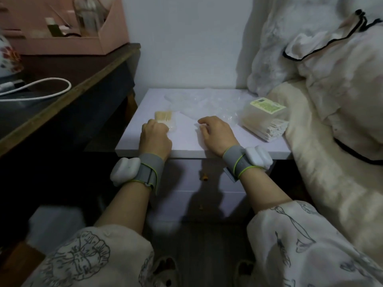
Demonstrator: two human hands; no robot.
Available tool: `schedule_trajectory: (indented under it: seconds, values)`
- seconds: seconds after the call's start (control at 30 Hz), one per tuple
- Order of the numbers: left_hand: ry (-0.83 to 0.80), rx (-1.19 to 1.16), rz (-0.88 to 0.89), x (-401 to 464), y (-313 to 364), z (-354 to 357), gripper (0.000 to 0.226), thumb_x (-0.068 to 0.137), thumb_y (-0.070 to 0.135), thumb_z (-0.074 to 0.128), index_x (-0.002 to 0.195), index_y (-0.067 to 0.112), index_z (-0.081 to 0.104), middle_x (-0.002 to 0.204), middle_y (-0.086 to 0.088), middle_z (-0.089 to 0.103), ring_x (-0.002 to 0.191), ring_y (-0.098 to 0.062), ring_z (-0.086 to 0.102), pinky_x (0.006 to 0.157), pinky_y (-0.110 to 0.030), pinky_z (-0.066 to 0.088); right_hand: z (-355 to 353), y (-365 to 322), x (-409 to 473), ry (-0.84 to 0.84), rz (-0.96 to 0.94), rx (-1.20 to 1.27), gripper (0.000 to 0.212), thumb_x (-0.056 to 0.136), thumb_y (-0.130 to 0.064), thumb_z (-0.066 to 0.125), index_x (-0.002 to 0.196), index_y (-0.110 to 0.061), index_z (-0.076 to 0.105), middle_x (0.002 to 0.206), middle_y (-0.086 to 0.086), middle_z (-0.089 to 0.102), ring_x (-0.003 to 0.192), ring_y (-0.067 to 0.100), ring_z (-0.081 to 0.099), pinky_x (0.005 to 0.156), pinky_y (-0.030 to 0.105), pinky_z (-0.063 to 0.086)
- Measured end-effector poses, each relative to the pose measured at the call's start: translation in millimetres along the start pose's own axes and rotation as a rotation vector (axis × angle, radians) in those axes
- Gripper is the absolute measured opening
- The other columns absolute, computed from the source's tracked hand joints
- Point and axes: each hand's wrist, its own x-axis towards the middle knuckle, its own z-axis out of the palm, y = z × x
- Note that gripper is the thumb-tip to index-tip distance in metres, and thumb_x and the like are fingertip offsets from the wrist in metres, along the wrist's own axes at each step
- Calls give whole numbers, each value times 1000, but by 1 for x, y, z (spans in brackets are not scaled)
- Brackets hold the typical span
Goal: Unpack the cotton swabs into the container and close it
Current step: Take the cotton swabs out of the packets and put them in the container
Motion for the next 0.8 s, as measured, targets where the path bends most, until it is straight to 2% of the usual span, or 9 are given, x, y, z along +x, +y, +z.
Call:
schedule_trajectory:
  seconds: [0.17,0.27,0.37,0.47,0.57,0.7,0.8]
  values:
    - [28,-30,20,1,7,2,25,89,2,48,93,2,73,110,-22,60,106,-39,49,84,-36,41,-4,2,-1,59,-30,30,30,94,-7,42,119,-5,59,127,15,56,121,31,49,100,27,29]
    - [56,19,36,0,9,2,24,91,9,48,97,9,71,119,-17,54,113,-37,42,92,-39,36,-8,2,-1,128,-61,36,28,92,-5,44,115,-3,61,123,15,59,119,30,50,98,23,28]
    - [32,-50,47,1,9,2,24,92,11,52,111,5,64,126,-16,50,119,-32,41,100,-33,33,-12,1,-3,171,-54,42,27,92,-7,45,112,-5,63,120,13,61,117,30,50,95,21,27]
    - [32,-89,17,0,11,1,20,91,9,53,101,-2,67,117,-18,54,110,-32,52,91,-33,41,-16,-3,-4,201,-47,79,25,92,-8,47,107,-6,66,113,14,63,109,30,53,91,23,31]
    - [33,-88,-14,-1,15,-2,22,91,7,49,89,-6,67,106,-20,58,97,-35,57,80,-37,47,-18,-9,-6,162,-11,136,23,91,-9,48,103,-6,67,106,14,66,101,29,59,91,27,37]
    - [-55,-82,34,-2,18,-5,20,90,13,57,92,-2,70,114,-18,54,104,-33,54,88,-36,43,-15,-14,-7,65,58,209,20,90,-12,51,97,-5,69,99,15,70,93,33,64,94,38,45]
    - [-26,-91,49,-1,15,-2,20,90,8,53,78,-2,67,105,-20,58,97,-35,56,84,-38,47,-12,-14,-7,9,112,225,21,89,-12,51,94,-5,70,96,15,71,91,34,63,94,39,46]
